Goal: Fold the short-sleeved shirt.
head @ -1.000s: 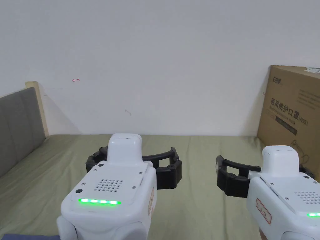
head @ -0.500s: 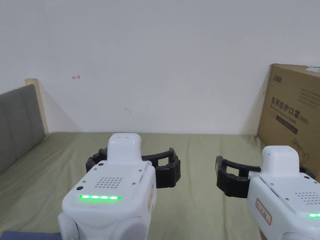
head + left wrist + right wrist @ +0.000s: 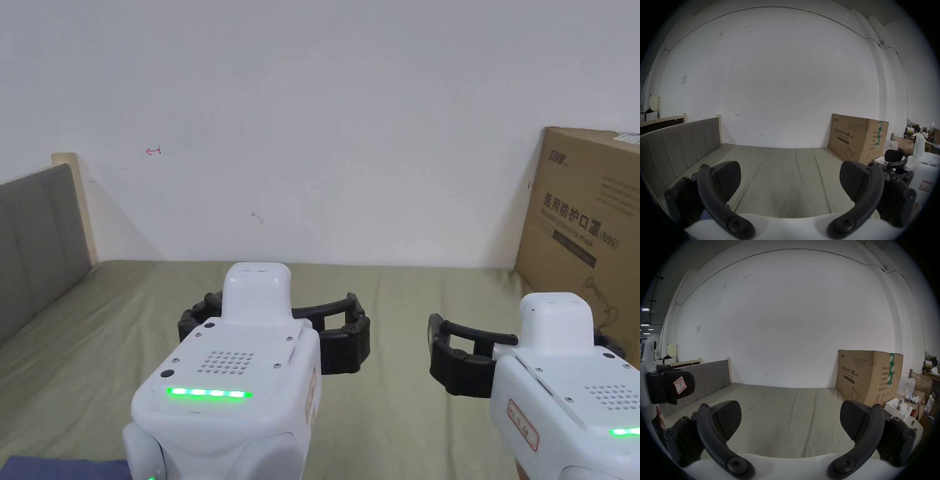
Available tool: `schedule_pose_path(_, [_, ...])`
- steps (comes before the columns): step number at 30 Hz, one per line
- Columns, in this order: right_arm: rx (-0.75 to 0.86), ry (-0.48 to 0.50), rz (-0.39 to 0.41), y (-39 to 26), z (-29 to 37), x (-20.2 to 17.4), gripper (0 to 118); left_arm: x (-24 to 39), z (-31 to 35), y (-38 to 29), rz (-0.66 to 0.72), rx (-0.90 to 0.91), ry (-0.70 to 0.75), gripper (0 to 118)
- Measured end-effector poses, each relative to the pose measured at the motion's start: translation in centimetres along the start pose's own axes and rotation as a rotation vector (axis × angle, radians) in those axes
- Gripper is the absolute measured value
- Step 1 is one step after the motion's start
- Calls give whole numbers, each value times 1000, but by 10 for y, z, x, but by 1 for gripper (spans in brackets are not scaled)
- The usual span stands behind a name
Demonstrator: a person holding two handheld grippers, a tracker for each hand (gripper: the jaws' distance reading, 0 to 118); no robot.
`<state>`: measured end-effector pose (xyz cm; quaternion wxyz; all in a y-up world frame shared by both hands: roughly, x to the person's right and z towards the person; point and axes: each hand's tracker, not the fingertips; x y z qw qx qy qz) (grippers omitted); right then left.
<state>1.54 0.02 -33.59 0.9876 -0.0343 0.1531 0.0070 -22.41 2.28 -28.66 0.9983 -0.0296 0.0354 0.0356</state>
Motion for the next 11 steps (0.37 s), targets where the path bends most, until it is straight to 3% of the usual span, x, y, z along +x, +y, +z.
schedule_pose_path(7, [5,-2,6,2,2,0,118,7,2,3,-30,-4,107,118])
schedule_pose_path(11, [8,-4,1,3,4,1,118,6,5,4,-32,-4,60,118])
